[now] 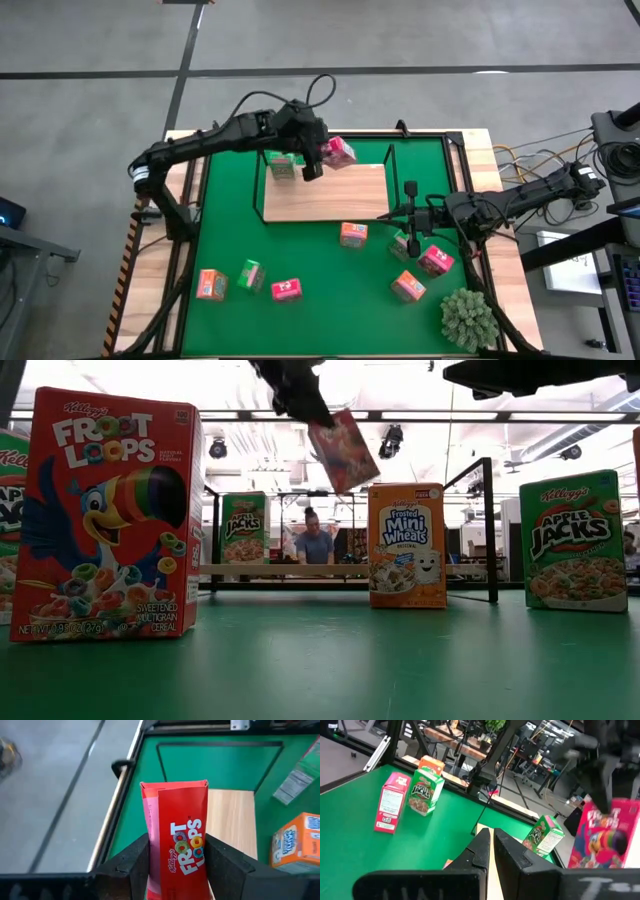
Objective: Stack cereal on shelf
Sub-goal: Put the top left red cereal box on the shelf
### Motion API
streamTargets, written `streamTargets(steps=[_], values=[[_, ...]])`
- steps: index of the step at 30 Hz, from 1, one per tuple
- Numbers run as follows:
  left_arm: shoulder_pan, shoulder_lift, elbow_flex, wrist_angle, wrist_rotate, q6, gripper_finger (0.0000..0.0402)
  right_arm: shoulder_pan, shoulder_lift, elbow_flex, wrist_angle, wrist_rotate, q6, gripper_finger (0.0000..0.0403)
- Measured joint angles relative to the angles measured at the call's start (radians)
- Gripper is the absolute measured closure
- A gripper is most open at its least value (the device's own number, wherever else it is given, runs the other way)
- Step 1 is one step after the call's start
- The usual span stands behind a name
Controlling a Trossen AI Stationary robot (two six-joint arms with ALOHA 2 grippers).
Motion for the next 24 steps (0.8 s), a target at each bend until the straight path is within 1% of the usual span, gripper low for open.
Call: streamTargets(steps=[7,11,18,22,24], values=[[0.025,0.076,-0.001,-0.072,0.001,-0.001,0.0251,-0.003,-0.017,0.0,0.001,0.0,0.003,0.039],[0.029,0.099,-0.001,-0.112,0.001,0.021,0.0251,-0.003,-0.021,0.0,0.0,0.0,0.038,0.039],[0.039,0.103,-0.001,-0.119,-0.002,0.101,0.0251,-0.003,-0.019,0.0,-0.013,-0.001,0.054,0.039],[0.06,0.103,-0.001,-0.135,-0.004,0.178,0.0251,-0.003,-0.019,0.0,-0.021,-0.001,0.051,0.039],[0.073,0.105,-0.001,-0.132,-0.004,0.193,0.0251,-0.003,-0.019,0.0,-0.021,-0.001,0.042,0.039]])
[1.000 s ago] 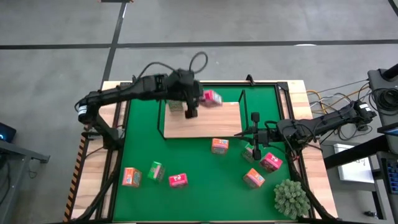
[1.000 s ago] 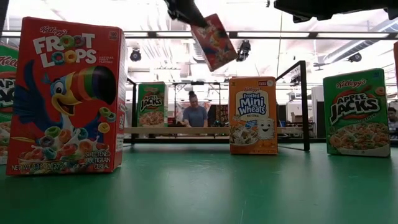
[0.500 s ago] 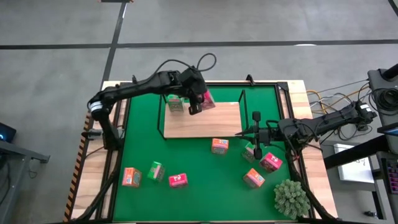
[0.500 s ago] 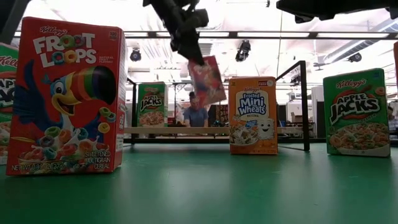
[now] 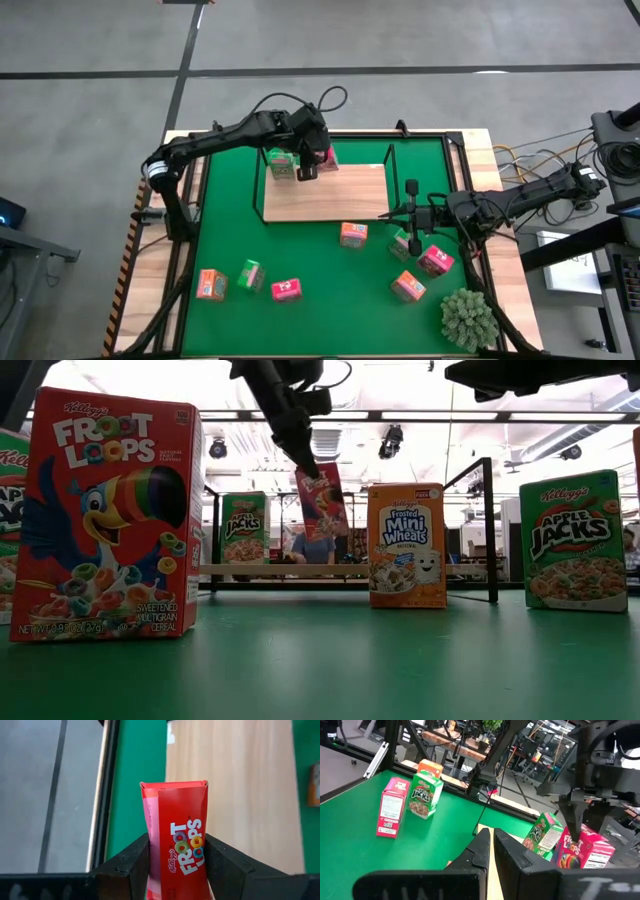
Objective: Stack cereal on shelf
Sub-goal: Put the top left red cereal box on the shelf
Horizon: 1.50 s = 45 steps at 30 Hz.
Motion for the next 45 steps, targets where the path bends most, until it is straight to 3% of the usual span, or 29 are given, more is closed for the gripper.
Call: streamTargets(steps=[22,36,45], values=[[0.019,0.099,-0.001,0.003,0.024,0.015,0.0248,-0.003,-0.025,0.002,-0.001,0.024,-0.07,0.039],[0.019,0.106,0.0,0.01,0.021,0.016,0.0186,-0.003,-0.025,0.002,-0.001,0.025,-0.067,0.039],[0.017,0.091,0.06,-0.045,0.021,0.024,0.018,-0.003,-0.025,0.002,-0.001,0.025,-0.069,0.039]])
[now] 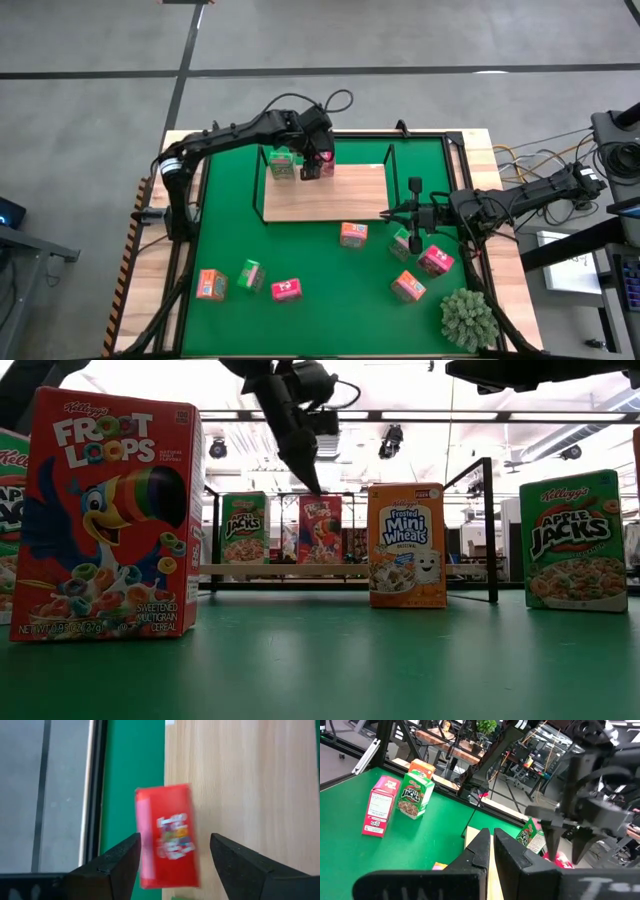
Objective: Stack cereal on shelf
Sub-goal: Put the top left red cereal box on the shelf, then put the right green cereal box on the shelf aligned with the other green cereal box
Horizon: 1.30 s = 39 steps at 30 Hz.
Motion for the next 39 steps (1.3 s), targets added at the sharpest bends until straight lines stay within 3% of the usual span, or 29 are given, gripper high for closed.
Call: streamTargets(steps=[6,11,18,23,28,32,39], values=[[-0.02,-0.001,0.173,-0.159,0.003,-0.036,0.018,0.0,-0.001,0.0,0.0,0.0,0.001,0.039],[-0.101,-0.014,0.31,-0.307,0.003,-0.104,0.018,0.0,-0.001,0.0,0.0,0.0,0.002,0.039],[-0.351,-0.115,0.287,-0.291,-0.055,-0.214,0.0189,0.001,0.0,0.0,0.001,0.0,0.013,0.039],[-0.571,-0.214,0.117,-0.167,-0.176,-0.284,0.0191,0.001,0.0,0.0,0.002,0.0,0.027,0.039],[-0.727,-0.329,-0.148,0.0,-0.253,-0.362,0.0192,0.001,0.0,0.001,0.008,0.0,0.037,0.039],[-0.79,-0.439,-0.372,0.177,-0.291,-0.401,0.0192,0.001,0.001,0.001,0.014,0.0,0.043,0.039],[-0.795,-0.66,-0.706,0.464,-0.331,-0.432,0.0192,0.001,0.002,0.001,0.015,0.0,0.103,0.039]])
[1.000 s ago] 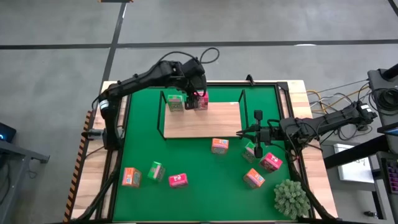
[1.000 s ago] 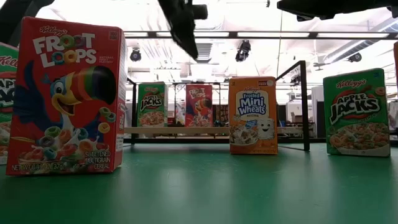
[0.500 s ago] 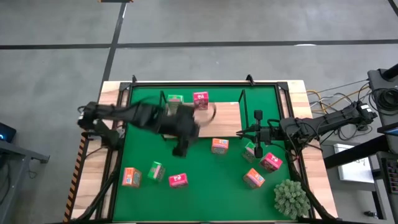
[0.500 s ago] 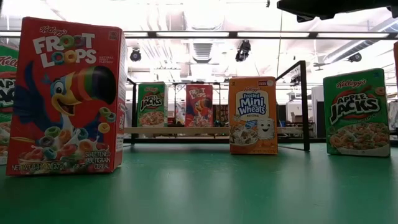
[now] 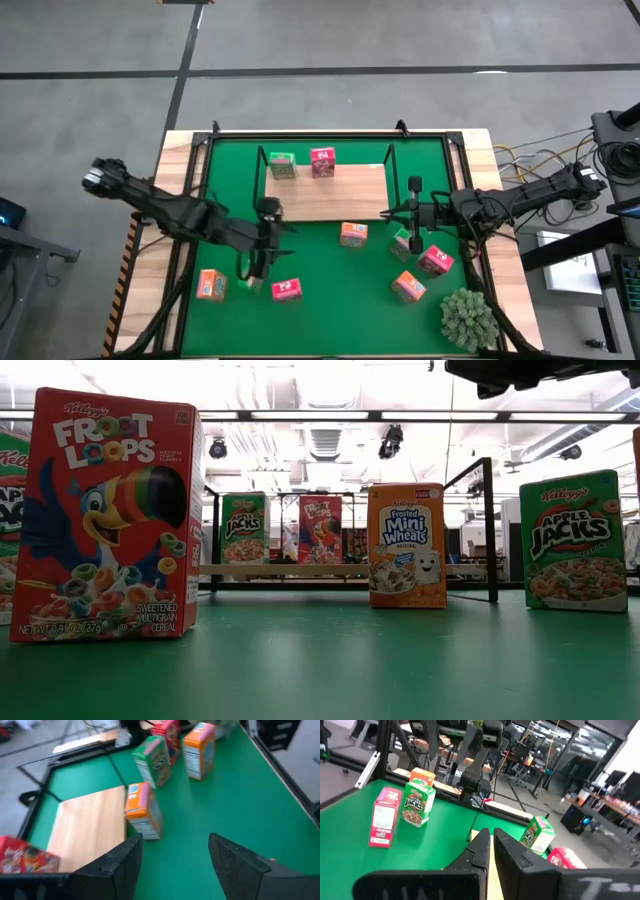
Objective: Stack cereal on shelf
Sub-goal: Put the right green cereal box on the shelf aligned with the other green cereal box
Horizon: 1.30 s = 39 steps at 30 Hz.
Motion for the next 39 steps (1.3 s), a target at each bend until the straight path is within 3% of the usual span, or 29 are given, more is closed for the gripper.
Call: streamTargets(steps=[8,15,21,28,35,39], values=[[0.0,-0.197,-0.241,0.187,-0.174,-0.001,0.0192,0.0,0.015,-0.005,-0.019,0.0,0.271,0.039],[0.0,-0.269,-0.324,0.215,-0.244,0.0,0.0192,0.0,0.07,0.09,-0.079,-0.004,0.463,0.039],[0.0,-0.277,-0.325,0.211,-0.244,0.059,0.0192,0.0,0.159,0.23,-0.197,-0.157,0.549,0.039],[0.0,-0.273,-0.325,0.194,-0.244,0.09,0.0192,0.0,0.285,0.452,-0.682,-0.168,0.894,0.039],[0.0,-0.268,-0.325,0.187,-0.244,0.098,0.0192,0.0,0.457,0.698,-1.472,-0.172,1.321,0.039],[0.0,-0.268,-0.325,0.187,-0.244,0.1,0.0192,0.0,0.517,0.739,-1.655,-0.203,1.399,0.039]])
